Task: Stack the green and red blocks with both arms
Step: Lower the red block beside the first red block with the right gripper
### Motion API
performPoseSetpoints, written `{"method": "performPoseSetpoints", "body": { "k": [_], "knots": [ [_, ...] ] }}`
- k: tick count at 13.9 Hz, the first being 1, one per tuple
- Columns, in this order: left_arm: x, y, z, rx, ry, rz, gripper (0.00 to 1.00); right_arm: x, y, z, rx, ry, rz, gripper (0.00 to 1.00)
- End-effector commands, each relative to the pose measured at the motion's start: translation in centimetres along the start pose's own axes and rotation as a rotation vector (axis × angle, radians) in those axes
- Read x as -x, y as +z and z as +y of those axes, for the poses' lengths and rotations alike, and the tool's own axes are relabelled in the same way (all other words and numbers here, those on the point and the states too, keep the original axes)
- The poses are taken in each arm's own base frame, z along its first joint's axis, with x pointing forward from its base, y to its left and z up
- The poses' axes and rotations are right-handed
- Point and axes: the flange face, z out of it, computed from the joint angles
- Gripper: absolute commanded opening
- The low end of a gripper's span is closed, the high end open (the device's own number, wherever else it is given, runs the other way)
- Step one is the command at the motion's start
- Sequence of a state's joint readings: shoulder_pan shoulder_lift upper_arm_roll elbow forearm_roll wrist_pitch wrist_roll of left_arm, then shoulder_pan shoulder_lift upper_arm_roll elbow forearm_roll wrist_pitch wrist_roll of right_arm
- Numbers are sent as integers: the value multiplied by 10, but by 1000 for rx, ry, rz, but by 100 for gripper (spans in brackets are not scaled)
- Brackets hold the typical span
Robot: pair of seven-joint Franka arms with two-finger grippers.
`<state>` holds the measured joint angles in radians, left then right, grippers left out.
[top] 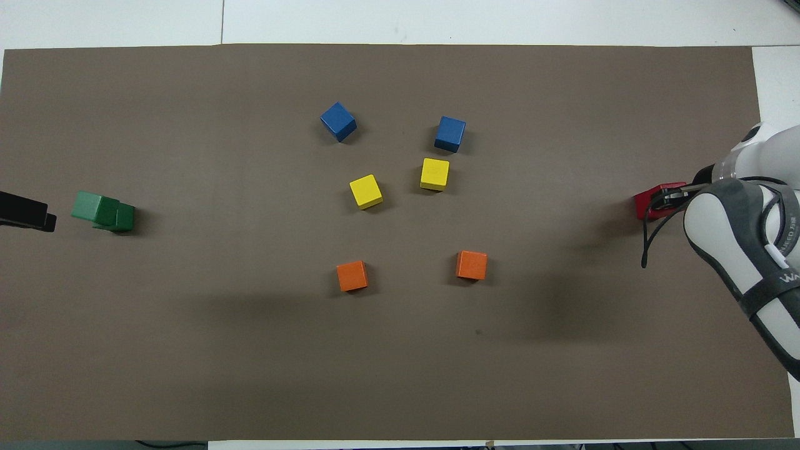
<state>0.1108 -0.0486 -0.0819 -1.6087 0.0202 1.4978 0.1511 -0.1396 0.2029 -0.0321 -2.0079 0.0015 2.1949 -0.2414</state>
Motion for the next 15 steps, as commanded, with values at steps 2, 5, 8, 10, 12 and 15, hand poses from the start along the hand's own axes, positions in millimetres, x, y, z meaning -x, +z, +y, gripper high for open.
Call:
{"method": "performPoseSetpoints", "body": {
  "k": [2, 5, 8, 10, 12, 15],
  "knots": [
    [-9, -6, 12, -22, 17, -3, 100, 9, -1, 0, -9, 21, 0, 0],
    [-12, -5, 20, -21, 29, 7, 100, 9, -2, 1, -8, 22, 4, 0],
    [-15, -6, 17, -25, 22, 39, 100, 6, -3, 1, -2, 21, 29, 63],
    [-21, -7, 18, -25, -6, 79, 100, 6, -3, 1, -1, 20, 31, 82],
    [-24, -10, 19, -16, -74, 104, 100, 6, -3, 1, -1, 24, 31, 90],
    [-23, -9, 20, -14, -73, 100, 100, 5, -5, 1, -1, 26, 31, 100]
  ]
}}
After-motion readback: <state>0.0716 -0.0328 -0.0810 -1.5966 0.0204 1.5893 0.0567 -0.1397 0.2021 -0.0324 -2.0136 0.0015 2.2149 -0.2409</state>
